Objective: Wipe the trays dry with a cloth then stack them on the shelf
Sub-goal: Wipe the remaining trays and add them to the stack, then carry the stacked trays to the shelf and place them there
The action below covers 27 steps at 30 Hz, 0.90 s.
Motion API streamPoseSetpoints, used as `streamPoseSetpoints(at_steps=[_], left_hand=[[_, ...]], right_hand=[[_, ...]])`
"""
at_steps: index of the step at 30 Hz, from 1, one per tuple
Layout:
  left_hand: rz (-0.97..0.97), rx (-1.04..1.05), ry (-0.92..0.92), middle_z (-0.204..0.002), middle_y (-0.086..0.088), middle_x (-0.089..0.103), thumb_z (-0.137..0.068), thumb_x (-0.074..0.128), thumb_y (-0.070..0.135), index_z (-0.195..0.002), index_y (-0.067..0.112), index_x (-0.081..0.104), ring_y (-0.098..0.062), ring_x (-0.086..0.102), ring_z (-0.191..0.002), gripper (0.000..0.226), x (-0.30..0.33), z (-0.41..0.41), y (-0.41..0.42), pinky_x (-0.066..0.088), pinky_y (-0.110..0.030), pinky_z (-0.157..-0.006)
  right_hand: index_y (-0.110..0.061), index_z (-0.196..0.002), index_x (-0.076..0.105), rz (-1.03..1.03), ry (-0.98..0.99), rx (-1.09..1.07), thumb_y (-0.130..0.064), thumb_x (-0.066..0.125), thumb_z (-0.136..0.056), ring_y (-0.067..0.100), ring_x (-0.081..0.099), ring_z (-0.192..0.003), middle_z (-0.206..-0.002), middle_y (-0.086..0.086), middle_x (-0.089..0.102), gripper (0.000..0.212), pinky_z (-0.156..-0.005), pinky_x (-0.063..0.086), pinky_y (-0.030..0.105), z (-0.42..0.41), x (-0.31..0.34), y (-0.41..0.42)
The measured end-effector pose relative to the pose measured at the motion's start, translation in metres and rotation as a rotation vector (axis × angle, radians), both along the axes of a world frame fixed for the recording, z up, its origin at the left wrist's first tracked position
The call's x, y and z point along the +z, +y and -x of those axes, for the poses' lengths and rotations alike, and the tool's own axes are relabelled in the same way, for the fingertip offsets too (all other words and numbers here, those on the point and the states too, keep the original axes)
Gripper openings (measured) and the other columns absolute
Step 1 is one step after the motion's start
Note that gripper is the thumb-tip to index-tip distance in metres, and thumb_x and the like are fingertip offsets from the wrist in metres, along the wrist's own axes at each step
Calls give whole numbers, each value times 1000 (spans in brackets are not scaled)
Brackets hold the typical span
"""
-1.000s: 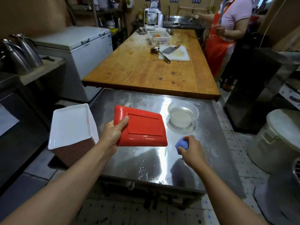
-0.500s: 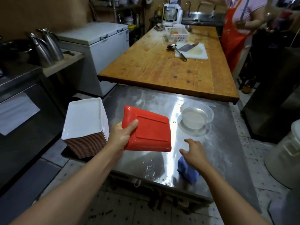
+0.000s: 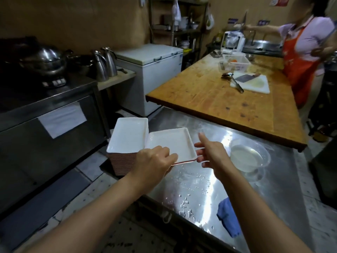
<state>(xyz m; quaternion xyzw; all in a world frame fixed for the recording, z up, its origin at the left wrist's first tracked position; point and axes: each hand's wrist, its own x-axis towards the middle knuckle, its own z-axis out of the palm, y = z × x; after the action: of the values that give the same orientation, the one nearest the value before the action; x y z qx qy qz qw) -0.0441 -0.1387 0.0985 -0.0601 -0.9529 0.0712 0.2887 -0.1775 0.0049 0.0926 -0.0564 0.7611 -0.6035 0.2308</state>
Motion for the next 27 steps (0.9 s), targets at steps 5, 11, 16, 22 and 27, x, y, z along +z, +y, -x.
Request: streamPoseSetpoints(at_steps=[5, 11, 16, 22, 27], left_hand=[[113, 92, -47, -56, 1, 56, -53, 82, 7, -68, 18, 69, -18, 53, -48, 23, 0, -21, -19, 32, -22, -37], [168, 142, 2, -58, 1, 58, -71, 61, 6, -68, 18, 69, -17, 53, -49, 15, -1, -36, -56, 30, -23, -38], [81, 170, -48, -58, 1, 58, -57, 79, 7, -63, 17, 65, -17, 55, -50, 19, -1, -32, -97, 37, -23, -35], [-225, 147, -135, -93, -2, 69, -57, 82, 52, -100, 14, 69, -21, 65, -82, 59, -10, -26, -167, 54, -32, -52], [-554, 274, -193, -125, 1, 55, -87, 49, 56, -129, 19, 52, -19, 49, -113, 56, -32, -17, -226, 47, -39, -85]], right_hand=[[2, -87, 67, -23, -33, 185, -11, 63, -85, 15, 46, -44, -62, 11, 59, 14, -46, 38, 23, -11, 9, -33], [3, -76, 68, -11, 76, 188, 6, 54, -81, 26, 54, -64, -72, 19, 61, 15, -61, 53, 39, -22, 9, -85], [-8, -67, 67, -29, 133, 118, 2, 57, -80, 23, 59, -61, -65, 12, 64, 19, -65, 55, 36, -16, 2, -136], [-3, -79, 70, -67, 159, 27, 0, 59, -80, 16, 58, -59, -68, 7, 64, 12, -51, 50, 25, 2, -12, -184], [-2, -80, 70, -118, 134, -30, 1, 57, -79, 18, 56, -62, -67, 6, 62, 14, -49, 44, 22, 11, -28, -205]])
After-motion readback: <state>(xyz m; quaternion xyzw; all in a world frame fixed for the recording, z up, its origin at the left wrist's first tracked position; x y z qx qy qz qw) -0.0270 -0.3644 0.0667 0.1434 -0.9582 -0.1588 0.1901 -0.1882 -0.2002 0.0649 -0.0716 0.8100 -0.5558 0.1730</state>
